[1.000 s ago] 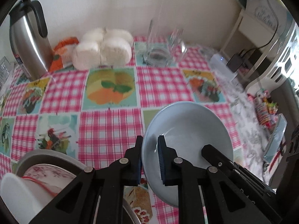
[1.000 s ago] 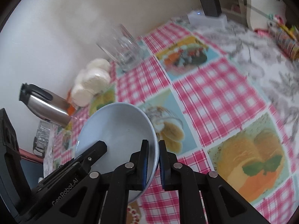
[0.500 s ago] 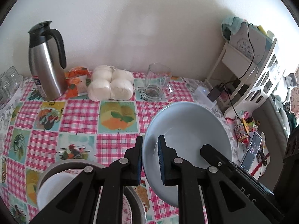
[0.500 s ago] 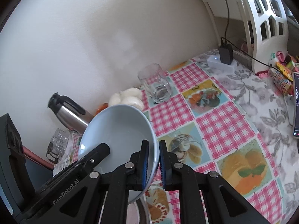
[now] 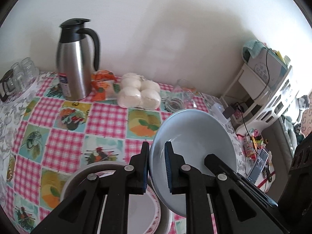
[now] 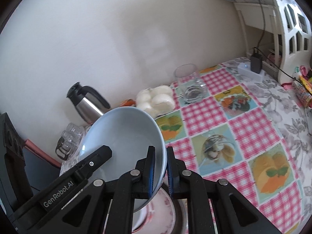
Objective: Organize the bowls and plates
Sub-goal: 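Lift the light blue bowl with both grippers and carry it over the basin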
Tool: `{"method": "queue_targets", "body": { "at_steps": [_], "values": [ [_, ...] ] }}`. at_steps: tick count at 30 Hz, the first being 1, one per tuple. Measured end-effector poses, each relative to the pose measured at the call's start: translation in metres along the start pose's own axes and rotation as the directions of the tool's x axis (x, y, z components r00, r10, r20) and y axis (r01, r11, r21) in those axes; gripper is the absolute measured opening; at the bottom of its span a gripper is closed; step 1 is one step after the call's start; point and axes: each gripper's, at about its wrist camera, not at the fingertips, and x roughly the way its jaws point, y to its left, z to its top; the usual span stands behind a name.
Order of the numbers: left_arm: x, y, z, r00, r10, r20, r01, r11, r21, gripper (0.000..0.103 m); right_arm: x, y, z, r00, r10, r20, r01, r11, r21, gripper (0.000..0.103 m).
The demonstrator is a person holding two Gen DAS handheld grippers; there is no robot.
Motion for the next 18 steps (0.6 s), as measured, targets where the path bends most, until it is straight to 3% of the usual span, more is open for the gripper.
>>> {"method": "queue_targets", "body": {
  "at_steps": [18],
  "values": [
    [-0.036, 0.079, -0.01, 1.0, 0.012, 0.013, -0.01, 0.99, -0.139, 0.016, 0.015, 0.073, -0.033, 0.998, 0.037, -0.052, -0.042, 0.995, -0.091, 0.013]
  ]
}}
